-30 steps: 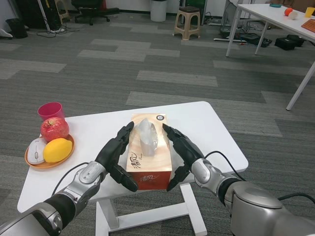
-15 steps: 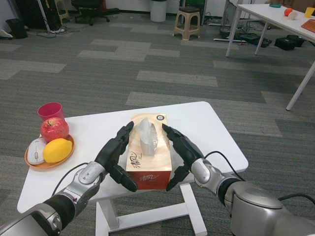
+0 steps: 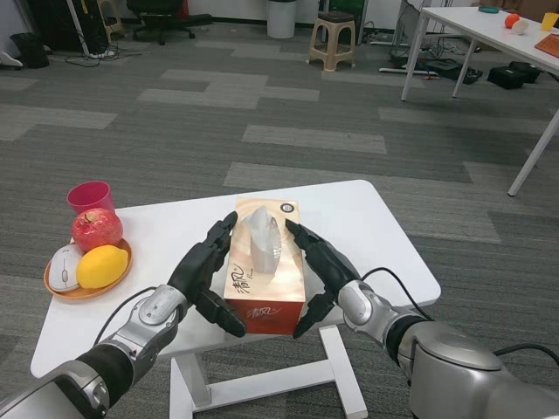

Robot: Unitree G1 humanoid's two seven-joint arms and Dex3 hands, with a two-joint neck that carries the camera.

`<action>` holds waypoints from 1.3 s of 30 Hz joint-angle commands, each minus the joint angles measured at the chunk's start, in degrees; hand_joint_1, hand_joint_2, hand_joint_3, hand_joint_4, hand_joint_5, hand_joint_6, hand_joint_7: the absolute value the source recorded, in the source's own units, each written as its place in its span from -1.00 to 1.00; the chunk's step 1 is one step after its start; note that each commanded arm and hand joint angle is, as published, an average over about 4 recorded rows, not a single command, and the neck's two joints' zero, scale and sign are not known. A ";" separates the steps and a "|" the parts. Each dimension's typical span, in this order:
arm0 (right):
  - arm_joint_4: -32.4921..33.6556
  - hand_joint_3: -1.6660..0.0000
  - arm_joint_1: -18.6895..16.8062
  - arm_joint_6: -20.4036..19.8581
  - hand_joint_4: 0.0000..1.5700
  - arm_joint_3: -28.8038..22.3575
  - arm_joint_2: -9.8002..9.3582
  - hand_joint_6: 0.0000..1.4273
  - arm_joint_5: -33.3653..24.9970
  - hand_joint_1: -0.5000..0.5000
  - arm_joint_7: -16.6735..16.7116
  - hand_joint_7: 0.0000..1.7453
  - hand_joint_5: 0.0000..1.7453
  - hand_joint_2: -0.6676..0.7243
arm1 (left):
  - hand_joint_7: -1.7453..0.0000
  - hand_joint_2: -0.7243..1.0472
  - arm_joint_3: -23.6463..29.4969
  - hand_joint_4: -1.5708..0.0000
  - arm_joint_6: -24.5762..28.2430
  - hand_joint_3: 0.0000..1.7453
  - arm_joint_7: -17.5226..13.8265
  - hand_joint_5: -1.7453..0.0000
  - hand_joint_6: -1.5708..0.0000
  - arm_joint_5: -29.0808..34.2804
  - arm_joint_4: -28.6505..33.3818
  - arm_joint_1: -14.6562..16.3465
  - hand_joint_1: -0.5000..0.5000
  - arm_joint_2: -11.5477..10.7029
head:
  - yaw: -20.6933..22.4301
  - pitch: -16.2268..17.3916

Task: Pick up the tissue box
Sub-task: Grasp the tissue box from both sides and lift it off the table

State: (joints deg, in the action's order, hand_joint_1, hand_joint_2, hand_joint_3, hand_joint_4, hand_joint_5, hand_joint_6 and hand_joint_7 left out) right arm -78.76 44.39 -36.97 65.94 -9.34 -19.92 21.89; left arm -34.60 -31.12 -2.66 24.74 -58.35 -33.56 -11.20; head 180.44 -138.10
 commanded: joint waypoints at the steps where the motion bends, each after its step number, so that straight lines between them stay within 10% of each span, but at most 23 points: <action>1: 0.56 0.81 0.26 -0.47 -0.88 -1.03 -0.16 -1.00 -0.41 -0.92 0.28 -0.84 -1.00 -0.64 | 1.00 -0.60 -0.55 1.00 -0.87 -1.00 -1.03 0.53 1.00 0.09 0.94 0.45 1.00 0.78 | 0.00 0.00; 39: 5.46 0.69 0.09 -1.02 -0.96 -4.28 -0.99 -1.00 -0.36 -0.92 -2.92 -0.84 -1.00 -0.73 | 1.00 -0.65 1.23 1.00 -1.97 -1.00 -1.38 0.53 1.00 1.54 4.89 3.18 1.00 0.41 | 0.45 -0.75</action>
State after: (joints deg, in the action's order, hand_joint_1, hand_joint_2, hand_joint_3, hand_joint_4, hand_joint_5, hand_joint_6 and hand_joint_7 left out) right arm -74.37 44.19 -37.00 62.64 -10.45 -19.86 18.77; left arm -33.05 -32.23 -2.68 26.56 -54.38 -31.32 -11.60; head 180.92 -138.81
